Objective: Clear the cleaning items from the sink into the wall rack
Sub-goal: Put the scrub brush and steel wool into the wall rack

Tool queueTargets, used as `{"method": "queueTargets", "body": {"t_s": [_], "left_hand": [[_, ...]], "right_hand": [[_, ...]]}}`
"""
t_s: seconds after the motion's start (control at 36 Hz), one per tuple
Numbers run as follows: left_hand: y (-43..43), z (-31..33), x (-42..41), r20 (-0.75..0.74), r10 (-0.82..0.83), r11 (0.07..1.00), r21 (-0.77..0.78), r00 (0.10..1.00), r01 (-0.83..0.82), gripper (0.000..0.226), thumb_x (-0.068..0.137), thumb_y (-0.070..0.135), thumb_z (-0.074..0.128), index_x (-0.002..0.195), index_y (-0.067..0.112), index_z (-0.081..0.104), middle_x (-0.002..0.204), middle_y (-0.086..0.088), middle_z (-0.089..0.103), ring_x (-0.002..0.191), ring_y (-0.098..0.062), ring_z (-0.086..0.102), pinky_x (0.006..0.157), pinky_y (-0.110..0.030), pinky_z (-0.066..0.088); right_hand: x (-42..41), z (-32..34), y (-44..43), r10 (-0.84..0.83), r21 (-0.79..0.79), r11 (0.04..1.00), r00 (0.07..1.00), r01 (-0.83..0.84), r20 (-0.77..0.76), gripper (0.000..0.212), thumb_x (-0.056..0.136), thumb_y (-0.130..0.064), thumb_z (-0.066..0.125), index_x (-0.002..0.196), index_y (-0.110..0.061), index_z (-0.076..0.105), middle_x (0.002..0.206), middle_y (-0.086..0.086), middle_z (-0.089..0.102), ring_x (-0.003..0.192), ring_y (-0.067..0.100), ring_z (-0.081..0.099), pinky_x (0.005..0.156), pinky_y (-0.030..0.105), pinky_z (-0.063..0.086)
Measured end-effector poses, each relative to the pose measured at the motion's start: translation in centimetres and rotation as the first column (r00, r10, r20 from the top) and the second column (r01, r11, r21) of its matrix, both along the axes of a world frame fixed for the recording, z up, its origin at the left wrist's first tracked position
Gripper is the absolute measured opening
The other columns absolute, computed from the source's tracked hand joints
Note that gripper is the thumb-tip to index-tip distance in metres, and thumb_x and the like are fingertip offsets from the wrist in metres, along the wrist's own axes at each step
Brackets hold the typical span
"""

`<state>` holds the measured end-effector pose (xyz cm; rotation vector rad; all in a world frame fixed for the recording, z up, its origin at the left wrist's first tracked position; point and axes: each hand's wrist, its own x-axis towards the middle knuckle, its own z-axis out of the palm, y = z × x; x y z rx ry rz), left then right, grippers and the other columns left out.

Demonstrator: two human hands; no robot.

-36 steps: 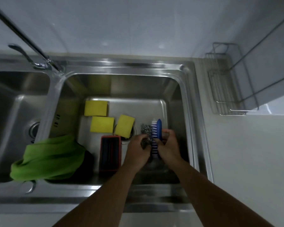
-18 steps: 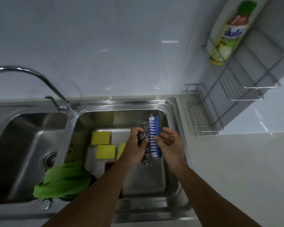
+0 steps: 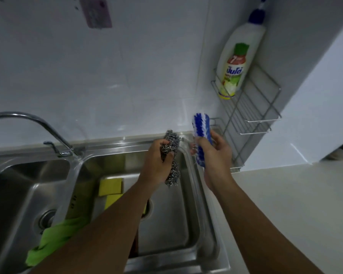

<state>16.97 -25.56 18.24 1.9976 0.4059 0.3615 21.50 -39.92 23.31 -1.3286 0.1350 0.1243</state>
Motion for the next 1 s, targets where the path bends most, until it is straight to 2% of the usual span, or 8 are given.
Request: {"method": "queueTargets", "body": {"t_s": [0.14, 0.22, 0.31, 0.39, 0.5, 0.61, 0.78, 1.0], "left_hand": [[-1.3, 3.1, 2.4, 0.038, -0.026, 0.999, -0.038, 0.999, 0.027, 0.026, 0.094, 0.022, 0.063, 0.116, 0.025, 0.052, 0.089, 0.007, 0.061, 0.069, -0.013, 0.064, 0.056, -0.021, 0.053], [-2.2, 5.3, 3.8, 0.066, -0.042, 0.999, -0.021, 0.997, 0.044, 0.025, 0.093, 0.024, 0.065, 0.114, 0.026, 0.053, 0.083, 0.007, 0.060, 0.063, -0.009, 0.061, 0.049, -0.013, 0.048], [-3.0, 6.9, 5.2, 0.110, -0.036, 0.999, -0.026, 0.993, 0.039, 0.023, 0.091, 0.027, 0.067, 0.110, 0.029, 0.055, 0.084, 0.004, 0.061, 0.062, -0.011, 0.061, 0.051, -0.020, 0.049], [-3.8, 8.2, 6.2, 0.136, -0.008, 1.000, -0.010, 0.991, 0.010, 0.023, 0.089, 0.030, 0.068, 0.109, 0.029, 0.056, 0.079, 0.006, 0.060, 0.063, -0.010, 0.061, 0.053, -0.016, 0.047], [-4.7, 9.4, 7.1, 0.150, -0.001, 1.000, -0.019, 0.989, 0.004, 0.024, 0.089, 0.030, 0.068, 0.110, 0.026, 0.056, 0.070, 0.004, 0.059, 0.060, -0.005, 0.058, 0.048, -0.006, 0.041], [-5.2, 10.3, 7.7, 0.154, 0.007, 0.999, -0.037, 0.988, -0.002, 0.024, 0.088, 0.033, 0.069, 0.108, 0.028, 0.056, 0.071, 0.003, 0.060, 0.061, -0.003, 0.059, 0.049, -0.007, 0.040], [-6.0, 11.3, 8.4, 0.176, 0.008, 0.999, -0.039, 0.984, -0.002, 0.025, 0.088, 0.031, 0.069, 0.110, 0.025, 0.059, 0.071, 0.002, 0.061, 0.058, -0.003, 0.057, 0.044, -0.004, 0.038], [-7.5, 13.7, 9.8, 0.264, 0.066, 0.994, -0.106, 0.962, -0.040, 0.022, 0.087, 0.033, 0.070, 0.107, 0.027, 0.061, 0.068, 0.005, 0.059, 0.050, 0.004, 0.057, 0.043, -0.005, 0.037]], "right_hand": [[0.8, 6.9, -2.0, -0.083, -0.266, 0.946, 0.934, 0.183, 0.348, 0.032, 0.081, -0.023, 0.073, 0.107, -0.039, 0.065, 0.097, -0.012, 0.070, 0.076, -0.004, 0.066, 0.064, 0.014, 0.054], [2.6, 10.0, -4.6, -0.064, -0.445, 0.838, 0.867, 0.315, 0.494, 0.038, 0.081, -0.034, 0.070, 0.119, -0.028, 0.068, 0.101, -0.005, 0.071, 0.081, 0.002, 0.068, 0.062, 0.003, 0.049], [4.8, 11.8, -7.1, -0.043, -0.597, 0.668, 0.824, 0.444, 0.565, 0.034, 0.083, -0.027, 0.067, 0.117, -0.023, 0.071, 0.093, -0.004, 0.073, 0.074, 0.009, 0.063, 0.054, -0.002, 0.037], [6.7, 12.3, -8.9, 0.006, -0.731, 0.487, 0.835, 0.477, 0.550, 0.029, 0.086, -0.019, 0.063, 0.113, -0.017, 0.074, 0.094, 0.007, 0.074, 0.082, 0.024, 0.066, 0.064, 0.016, 0.038], [9.4, 11.7, -9.2, 0.102, -0.846, 0.327, 0.875, 0.420, 0.474, 0.019, 0.084, -0.015, 0.060, 0.094, -0.009, 0.076, 0.085, 0.017, 0.071, 0.081, 0.037, 0.066, 0.063, 0.025, 0.035], [11.0, 11.7, -8.2, 0.192, -0.900, 0.222, 0.888, 0.376, 0.419, 0.022, 0.087, -0.010, 0.065, 0.108, -0.006, 0.072, 0.094, 0.021, 0.068, 0.087, 0.040, 0.067, 0.066, 0.029, 0.044], [11.4, 11.6, -7.3, 0.288, -0.947, -0.024, 0.910, 0.319, 0.299, 0.022, 0.086, -0.003, 0.069, 0.107, 0.001, 0.065, 0.102, 0.021, 0.068, 0.093, 0.041, 0.069, 0.072, 0.038, 0.054], [11.3, 10.6, -7.8, 0.364, -0.963, -0.027, 0.900, 0.269, 0.241, 0.028, 0.084, 0.002, 0.066, 0.112, 0.004, 0.062, 0.110, 0.025, 0.064, 0.100, 0.041, 0.065, 0.077, 0.040, 0.056]]}}
